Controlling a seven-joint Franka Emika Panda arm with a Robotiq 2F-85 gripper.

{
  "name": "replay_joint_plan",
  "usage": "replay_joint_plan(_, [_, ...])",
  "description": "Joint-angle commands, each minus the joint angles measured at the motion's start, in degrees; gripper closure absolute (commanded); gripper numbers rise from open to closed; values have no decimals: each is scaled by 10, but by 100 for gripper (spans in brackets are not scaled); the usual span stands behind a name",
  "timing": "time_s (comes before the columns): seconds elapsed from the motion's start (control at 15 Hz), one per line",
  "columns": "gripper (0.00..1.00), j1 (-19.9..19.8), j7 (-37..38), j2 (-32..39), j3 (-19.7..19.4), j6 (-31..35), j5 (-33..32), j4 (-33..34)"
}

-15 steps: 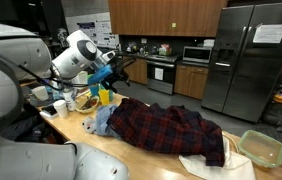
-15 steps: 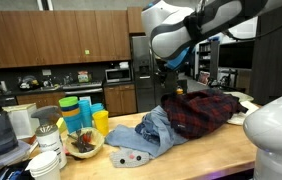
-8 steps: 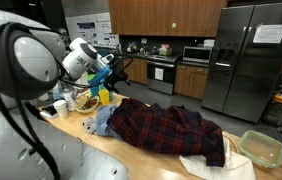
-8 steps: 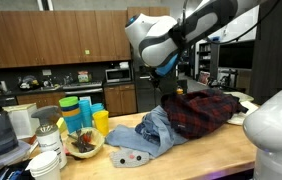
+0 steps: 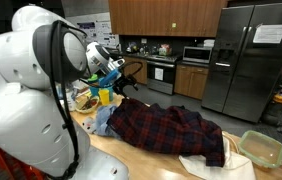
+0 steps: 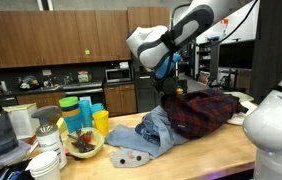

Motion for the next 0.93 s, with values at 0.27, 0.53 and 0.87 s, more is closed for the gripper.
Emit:
replay_joint_plan(0.27, [0, 20, 114, 22, -46, -105, 44, 13])
replay_joint_plan(0.53, [0, 41, 174, 10, -42, -143, 102, 12])
replay_joint_plan(0.87, [0, 85, 223, -13, -25, -157, 128, 15])
